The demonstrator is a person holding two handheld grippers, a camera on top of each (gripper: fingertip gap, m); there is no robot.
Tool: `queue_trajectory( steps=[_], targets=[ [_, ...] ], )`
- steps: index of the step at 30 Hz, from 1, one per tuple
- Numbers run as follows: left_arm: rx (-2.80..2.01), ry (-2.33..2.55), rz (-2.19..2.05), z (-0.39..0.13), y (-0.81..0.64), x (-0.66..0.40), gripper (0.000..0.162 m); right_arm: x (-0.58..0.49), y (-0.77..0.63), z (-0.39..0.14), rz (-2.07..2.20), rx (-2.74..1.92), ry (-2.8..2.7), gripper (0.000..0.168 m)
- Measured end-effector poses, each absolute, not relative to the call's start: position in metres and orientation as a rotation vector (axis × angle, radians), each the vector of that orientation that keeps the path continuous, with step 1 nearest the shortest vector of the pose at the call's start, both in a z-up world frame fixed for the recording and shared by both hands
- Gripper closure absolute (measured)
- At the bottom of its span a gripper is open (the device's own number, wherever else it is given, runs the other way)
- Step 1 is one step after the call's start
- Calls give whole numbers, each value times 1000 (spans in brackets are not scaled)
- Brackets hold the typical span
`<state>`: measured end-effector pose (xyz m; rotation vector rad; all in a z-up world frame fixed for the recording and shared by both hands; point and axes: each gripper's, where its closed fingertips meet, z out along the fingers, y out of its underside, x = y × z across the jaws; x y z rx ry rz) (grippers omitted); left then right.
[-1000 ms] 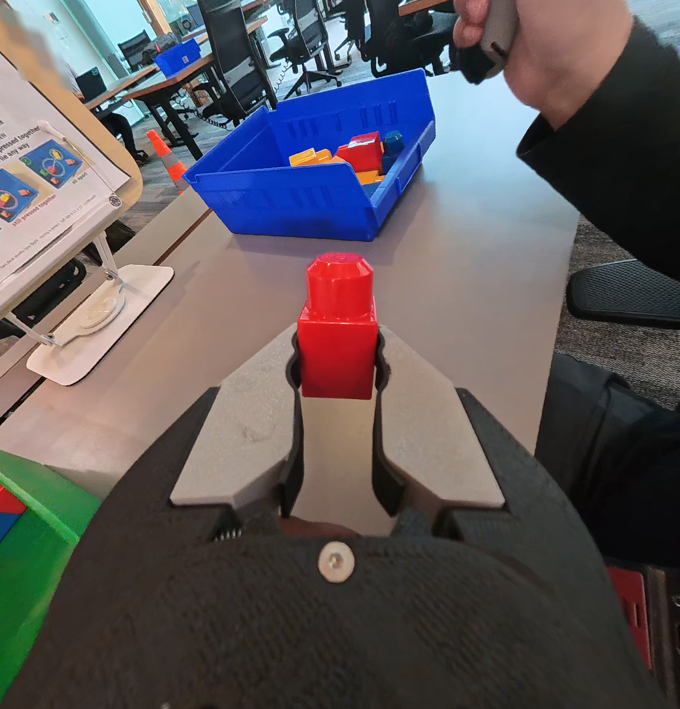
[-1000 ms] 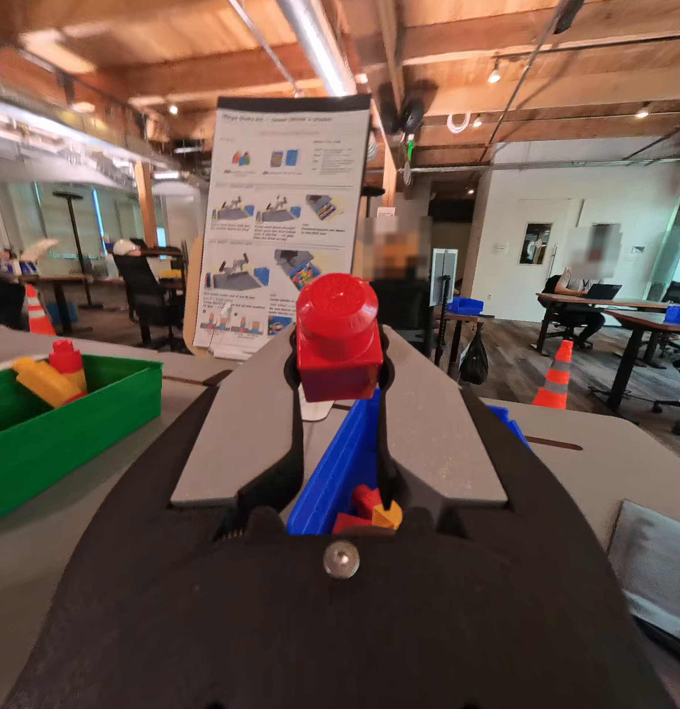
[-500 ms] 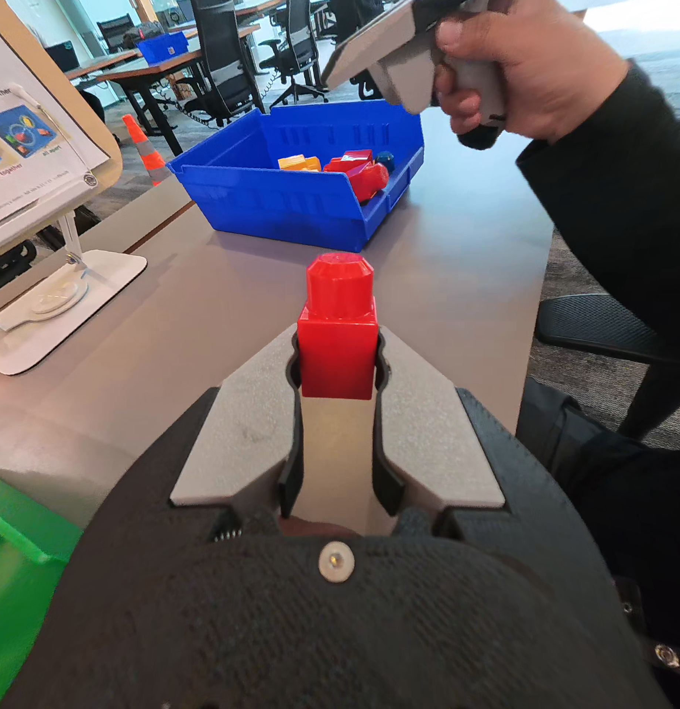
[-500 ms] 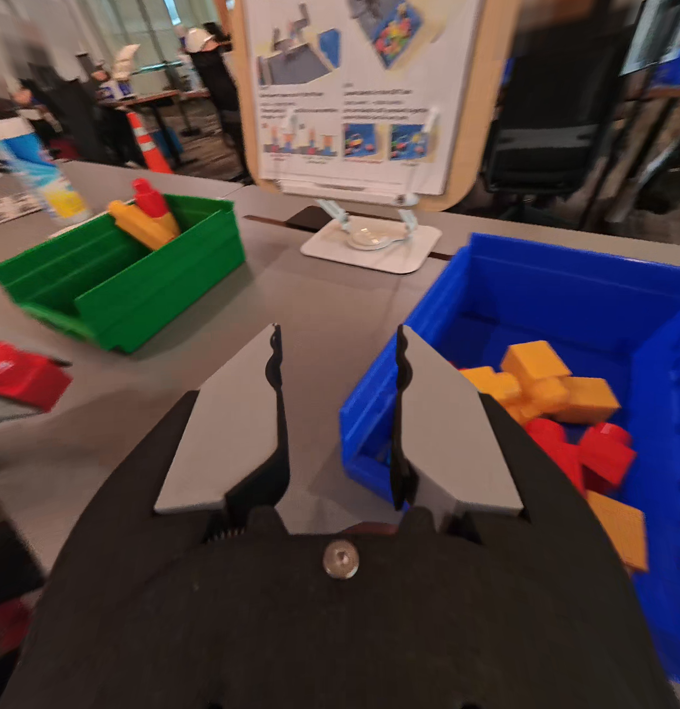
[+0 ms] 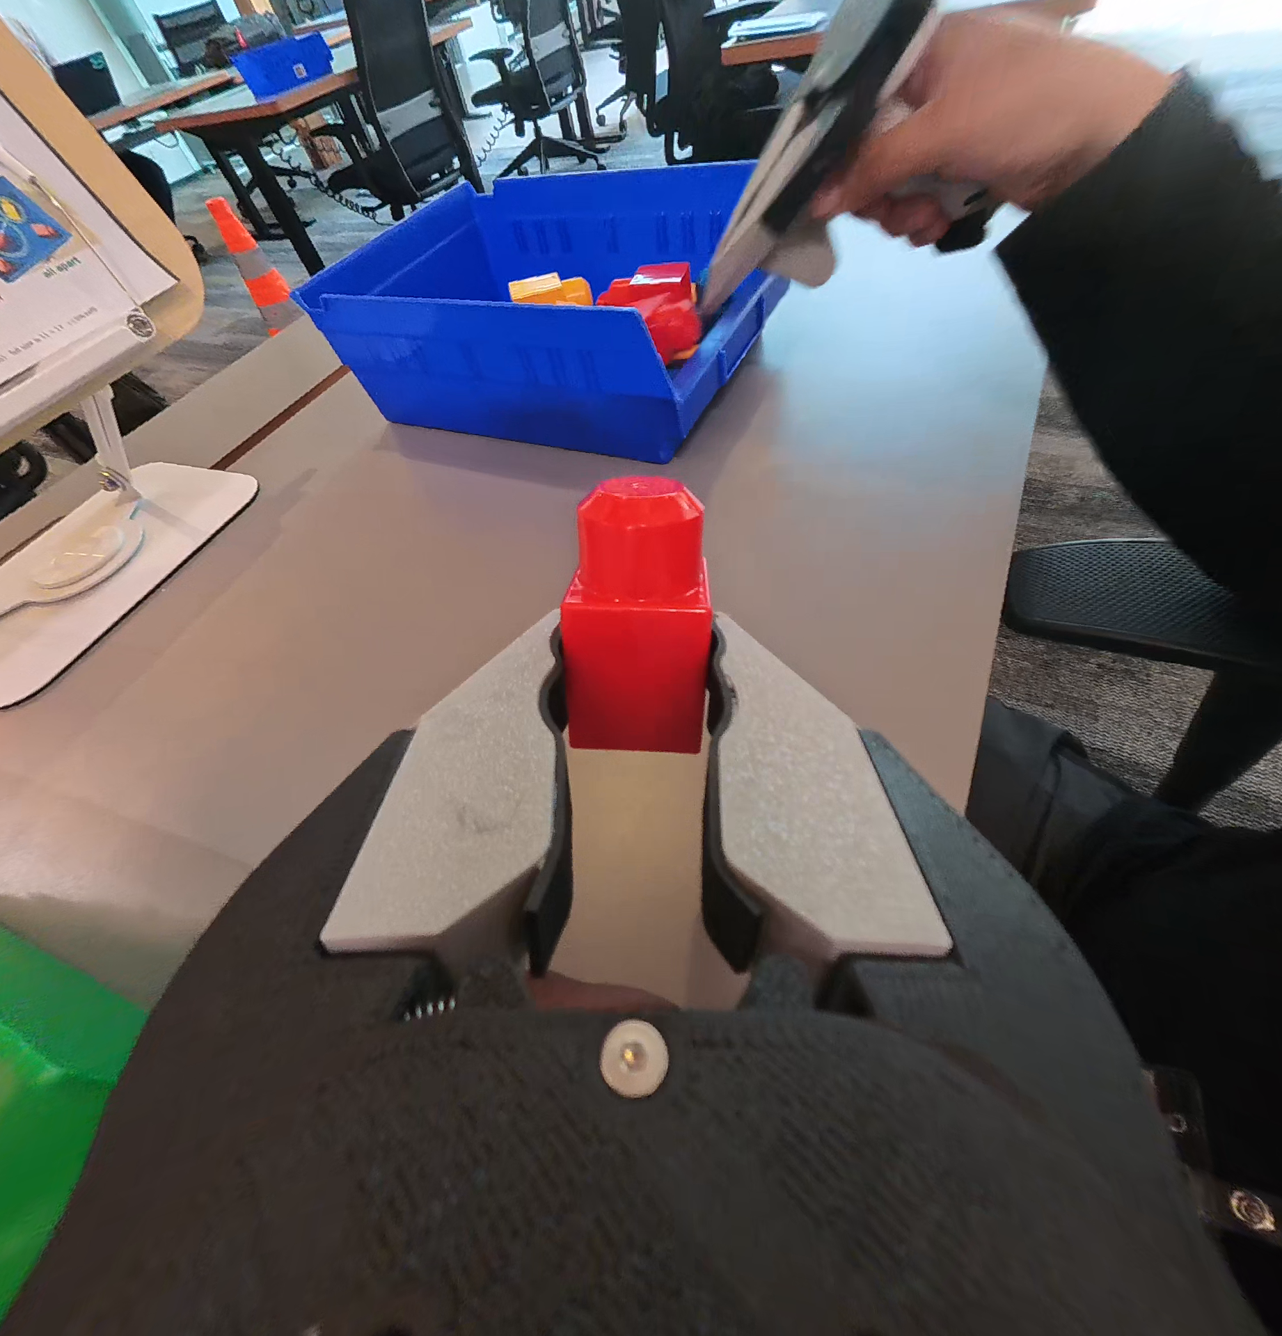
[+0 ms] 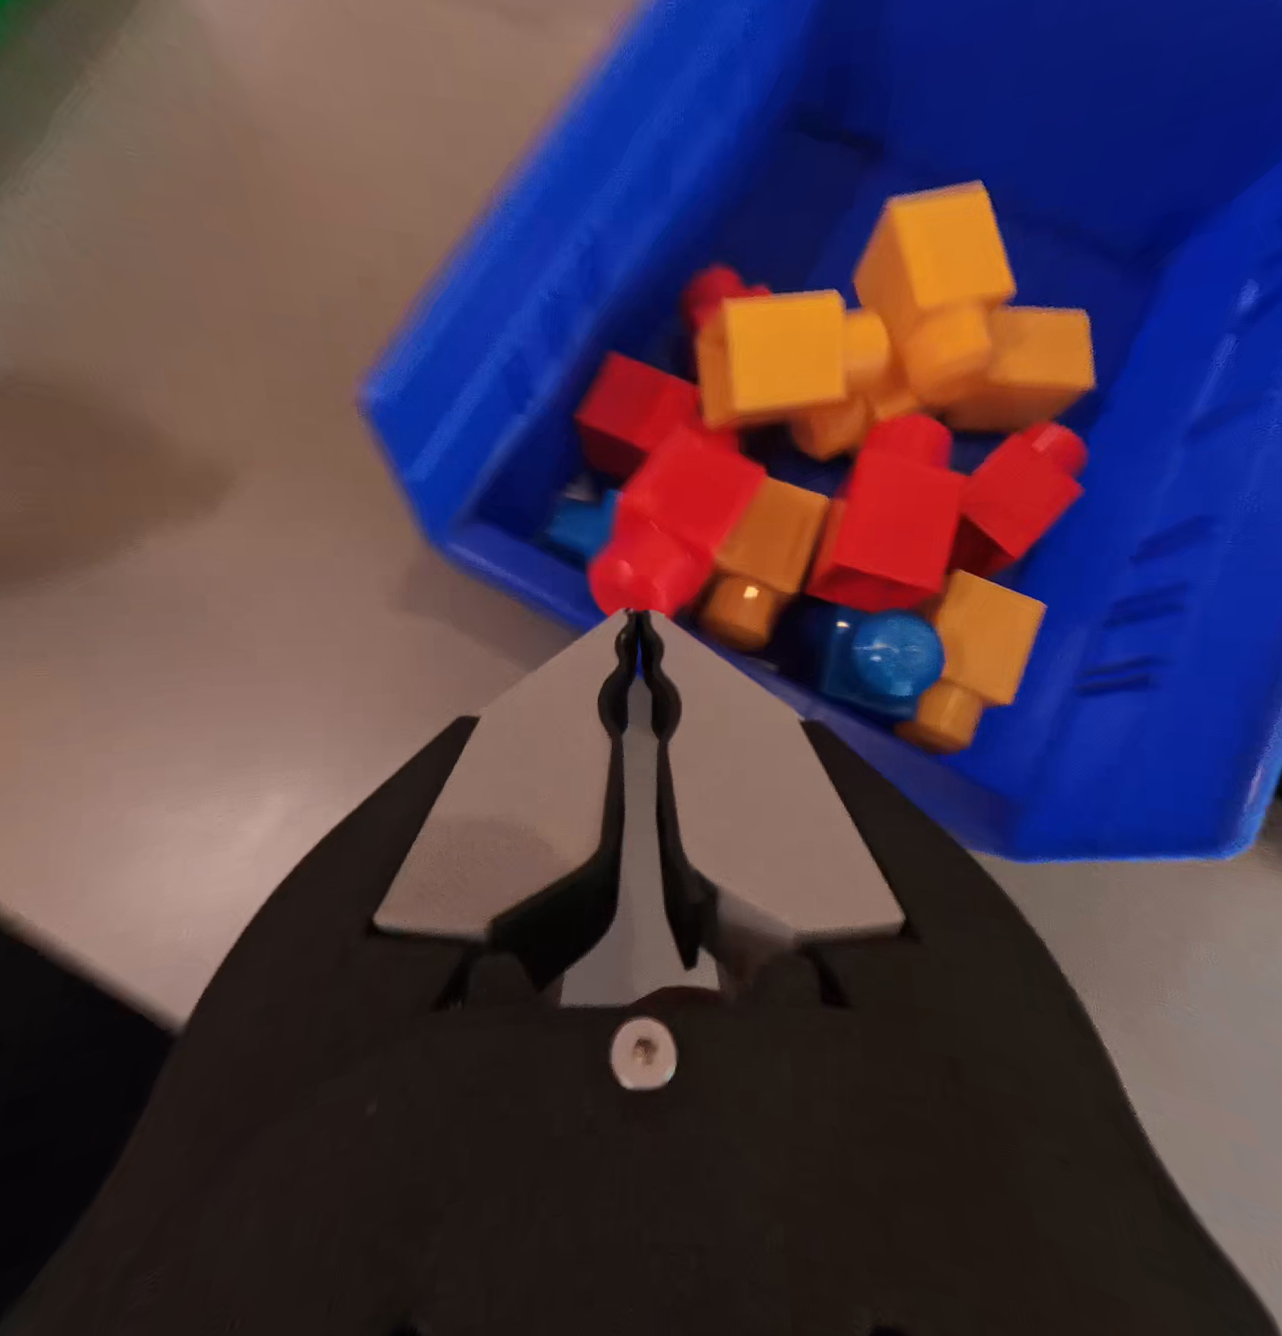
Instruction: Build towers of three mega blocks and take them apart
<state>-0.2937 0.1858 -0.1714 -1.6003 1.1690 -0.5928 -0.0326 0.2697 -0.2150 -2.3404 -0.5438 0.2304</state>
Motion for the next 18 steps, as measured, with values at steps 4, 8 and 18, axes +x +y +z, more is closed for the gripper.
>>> queue_trajectory(
  steps=[4,8,18],
  targets=[
    [-1595,1184,-581,-171,182,-291,128,-16,339,-227,-15,-2231,-281,168],
    [-1574,1174,-558,-163,181,-298,128,-23,331,-178,-158,-2056,-374,168],
    [-1536,1173,-899,-149,157,-286,128,-266,171,-95,953,-1469,-1214,112]
  ],
)
